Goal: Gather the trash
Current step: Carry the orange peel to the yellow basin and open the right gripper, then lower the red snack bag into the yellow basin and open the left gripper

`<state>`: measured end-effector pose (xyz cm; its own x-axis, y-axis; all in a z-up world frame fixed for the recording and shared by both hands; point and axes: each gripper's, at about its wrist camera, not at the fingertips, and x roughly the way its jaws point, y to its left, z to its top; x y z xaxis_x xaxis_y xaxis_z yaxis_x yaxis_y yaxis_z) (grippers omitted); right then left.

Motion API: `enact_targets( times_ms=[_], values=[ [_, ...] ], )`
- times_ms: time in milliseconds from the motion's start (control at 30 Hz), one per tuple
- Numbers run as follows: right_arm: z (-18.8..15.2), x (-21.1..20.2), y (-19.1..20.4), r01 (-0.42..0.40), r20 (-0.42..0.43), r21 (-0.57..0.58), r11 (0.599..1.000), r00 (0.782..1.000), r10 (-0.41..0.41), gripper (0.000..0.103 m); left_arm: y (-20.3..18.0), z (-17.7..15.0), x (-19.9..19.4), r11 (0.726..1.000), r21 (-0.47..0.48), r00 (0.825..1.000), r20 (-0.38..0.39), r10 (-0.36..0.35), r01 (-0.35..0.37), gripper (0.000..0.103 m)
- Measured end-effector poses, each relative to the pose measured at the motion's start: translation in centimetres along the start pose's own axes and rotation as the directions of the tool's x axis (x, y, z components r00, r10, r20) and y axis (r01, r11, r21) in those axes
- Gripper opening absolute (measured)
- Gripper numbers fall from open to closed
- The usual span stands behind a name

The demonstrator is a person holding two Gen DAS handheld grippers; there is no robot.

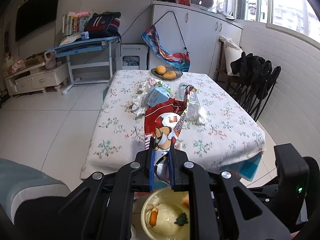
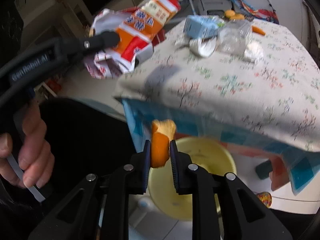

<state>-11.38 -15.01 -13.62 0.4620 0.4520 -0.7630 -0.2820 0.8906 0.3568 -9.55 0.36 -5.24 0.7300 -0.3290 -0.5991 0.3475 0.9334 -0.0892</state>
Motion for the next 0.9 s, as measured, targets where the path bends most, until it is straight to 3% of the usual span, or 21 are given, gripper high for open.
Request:
enact_targets(
  times_ms=[100,300,567,900],
  values=[
    [-0.7,0.0,0.1,0.006,-0.017,0.011,1.0,1.0,-0.006,0.04,-0.2,-0.7,-0.4,1.0,0.01,1.0,-0.009,-0.002,0.002,0.011],
    [-0.8,-1.2,-0.6,0.028,0.03,0.06,0.998,0.999,-0.029,0.048,-0.6,-1.8,-0.9,0.999,0.03,0.999,-0.036,-0.012,0.013,0.011],
    [-0.1,-3.7,-2.8,0.085,0.156,0.171,0.982,0.981,-0.113,0.055,-1.7,-3.4,-0.5,0.996,0.079,0.993,-0.108,-0.037,0.045,0.012],
    [-0.1,-5.9,-5.7,0.074,0.265,0.322,0.944,0.95,-0.165,0.057,-3.7,-6.8,-0.1,0.979,0.172,0.966,-0.252,-0.066,0.112,0.012]
  ],
)
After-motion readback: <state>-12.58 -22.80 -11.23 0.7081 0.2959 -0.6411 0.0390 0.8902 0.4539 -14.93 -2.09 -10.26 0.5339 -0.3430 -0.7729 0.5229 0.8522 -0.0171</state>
